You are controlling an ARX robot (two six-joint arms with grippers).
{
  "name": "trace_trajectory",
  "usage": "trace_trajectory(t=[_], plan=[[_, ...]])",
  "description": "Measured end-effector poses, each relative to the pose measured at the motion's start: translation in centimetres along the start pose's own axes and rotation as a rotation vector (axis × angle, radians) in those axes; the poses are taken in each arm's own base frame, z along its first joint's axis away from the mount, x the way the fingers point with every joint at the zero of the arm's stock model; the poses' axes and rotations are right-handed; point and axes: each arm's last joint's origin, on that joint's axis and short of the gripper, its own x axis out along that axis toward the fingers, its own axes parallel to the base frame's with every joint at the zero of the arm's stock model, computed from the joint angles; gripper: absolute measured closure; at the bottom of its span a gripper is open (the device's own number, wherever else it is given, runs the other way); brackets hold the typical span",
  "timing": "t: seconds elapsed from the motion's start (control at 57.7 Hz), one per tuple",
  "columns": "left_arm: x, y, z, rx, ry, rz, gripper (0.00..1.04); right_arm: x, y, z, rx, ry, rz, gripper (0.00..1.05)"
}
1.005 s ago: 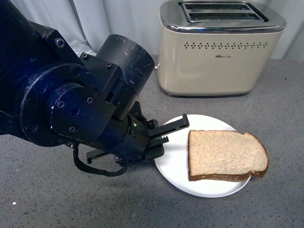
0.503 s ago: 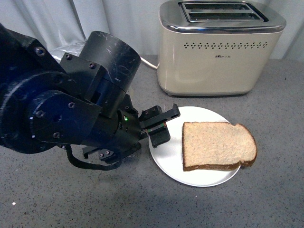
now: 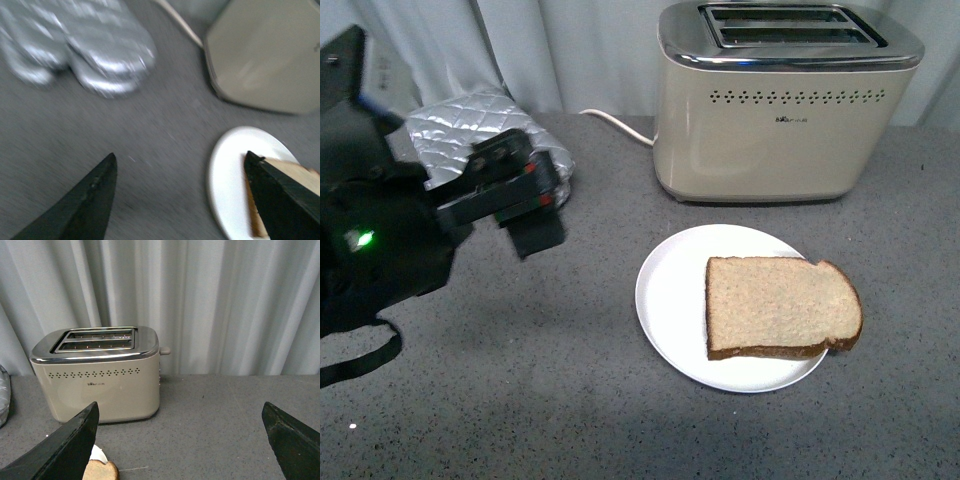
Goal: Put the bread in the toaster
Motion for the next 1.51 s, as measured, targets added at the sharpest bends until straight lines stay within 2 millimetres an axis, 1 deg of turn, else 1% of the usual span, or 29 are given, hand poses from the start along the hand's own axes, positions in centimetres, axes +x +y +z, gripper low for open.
trace_trajectory(t=[0.017, 0.052, 0.104, 0.139, 0.156, 0.191, 0.26, 0.381, 0.399, 0.641, 0.797, 0.867, 0.936, 1.005, 1.508], plan=[[-1.1, 0.9, 0.2, 0.055, -0.101, 0.032, 0.36, 0.0, 0.0, 0.0, 0.0, 0.0, 0.0, 0.1], [-2.5, 1.8, 0.9, 0.119, -0.223, 0.05, 0.43, 0.0, 0.0, 0.0, 0.0, 0.001, 0.0, 0.1], [-3.8, 2.3, 1.9, 0.157, -0.331, 0.052, 0.5, 0.0, 0.0, -0.1, 0.0, 0.005, -0.005, 0.1], [-4.8, 2.5, 2.7, 0.205, -0.393, 0.051, 0.58, 0.0, 0.0, -0.1, 0.0, 0.005, -0.005, 0.1], [-5.0, 2.6, 2.8, 0.209, -0.4, 0.047, 0.59, 0.0, 0.0, 0.0, 0.0, 0.004, -0.005, 0.1], [-5.7, 2.9, 3.0, 0.244, -0.415, 0.044, 0.67, 0.0, 0.0, 0.0, 0.0, 0.003, -0.004, 0.1], [-6.6, 3.5, 2.7, 0.288, -0.395, 0.046, 0.77, 0.0, 0.0, 0.0, 0.0, 0.0, -0.002, 0.1], [-7.9, 4.5, 2.7, 0.315, -0.383, 0.067, 0.99, 0.0, 0.0, 0.0, 0.0, 0.003, -0.003, 0.1], [-8.0, 4.6, 2.7, 0.316, -0.385, 0.068, 1.01, 0.0, 0.0, 0.0, 0.0, 0.003, -0.003, 0.1], [-10.2, 5.4, 3.2, 0.329, -0.373, 0.07, 1.01, 0.0, 0.0, 0.0, 0.0, 0.001, -0.003, 0.1], [-11.6, 5.7, 3.6, 0.33, -0.401, 0.066, 1.01, 0.0, 0.0, 0.0, 0.0, 0.001, -0.002, 0.1], [-12.0, 6.2, 3.7, 0.337, -0.392, 0.042, 1.01, 0.0, 0.0, 0.0, 0.0, 0.001, -0.003, 0.1], [-12.5, 6.6, 3.9, 0.332, -0.406, 0.066, 1.01, 0.0, 0.0, 0.0, 0.0, 0.001, -0.003, 0.1], [-13.0, 6.6, 4.0, 0.331, -0.417, 0.067, 1.01, 0.0, 0.0, 0.0, 0.0, 0.001, -0.003, 0.1], [-14.8, 6.5, 3.6, 0.332, -0.43, 0.064, 1.01, 0.0, 0.0, 0.0, 0.0, 0.001, -0.002, 0.1]])
